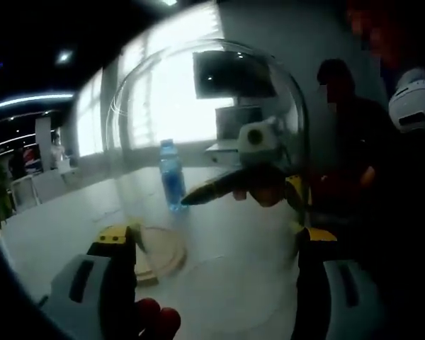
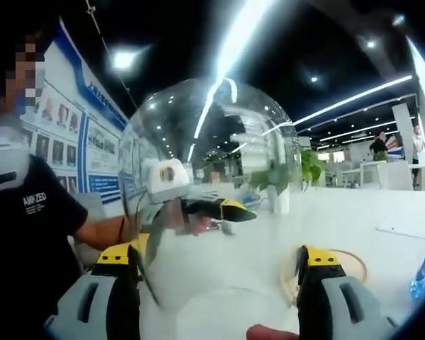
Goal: Open the cover put in the Mizone put the cover back on
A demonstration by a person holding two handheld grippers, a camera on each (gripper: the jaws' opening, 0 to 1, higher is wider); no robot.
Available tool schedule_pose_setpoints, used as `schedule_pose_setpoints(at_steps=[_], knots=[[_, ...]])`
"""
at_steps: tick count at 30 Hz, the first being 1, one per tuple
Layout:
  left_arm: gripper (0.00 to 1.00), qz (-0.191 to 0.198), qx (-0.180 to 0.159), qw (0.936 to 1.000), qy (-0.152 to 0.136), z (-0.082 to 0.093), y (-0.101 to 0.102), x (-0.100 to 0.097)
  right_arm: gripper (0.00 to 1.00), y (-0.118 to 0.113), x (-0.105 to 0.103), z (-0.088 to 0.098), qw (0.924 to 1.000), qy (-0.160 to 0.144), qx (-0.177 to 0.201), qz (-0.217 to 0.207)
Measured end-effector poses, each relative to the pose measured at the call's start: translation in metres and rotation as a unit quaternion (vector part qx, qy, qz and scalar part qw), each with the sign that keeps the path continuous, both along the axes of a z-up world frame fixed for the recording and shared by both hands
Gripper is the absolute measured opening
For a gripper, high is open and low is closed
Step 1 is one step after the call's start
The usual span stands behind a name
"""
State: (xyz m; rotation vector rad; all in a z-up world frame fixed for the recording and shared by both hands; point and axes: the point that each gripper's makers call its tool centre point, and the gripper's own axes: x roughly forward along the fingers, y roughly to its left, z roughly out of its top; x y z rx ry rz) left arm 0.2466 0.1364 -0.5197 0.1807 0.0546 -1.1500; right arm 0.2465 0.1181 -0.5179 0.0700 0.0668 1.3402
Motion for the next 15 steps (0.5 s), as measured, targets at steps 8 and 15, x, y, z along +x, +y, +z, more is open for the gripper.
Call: schedule_pose_setpoints(at_steps=[8, 15], knots=[[0.8, 0.0, -0.012, 0.9999, -0.004, 0.0008, 0.0006, 0.0033, 0.86, 0.0017, 0.0023, 0.0002, 1.0, 0.001, -0.008, 0.005], [0.8, -0.005, -0.016, 0.9999, -0.003, 0.0005, -0.0016, 0.0022, 0.86, 0.0018, 0.0038, -0.0013, 0.9998, 0.005, -0.019, 0.009]])
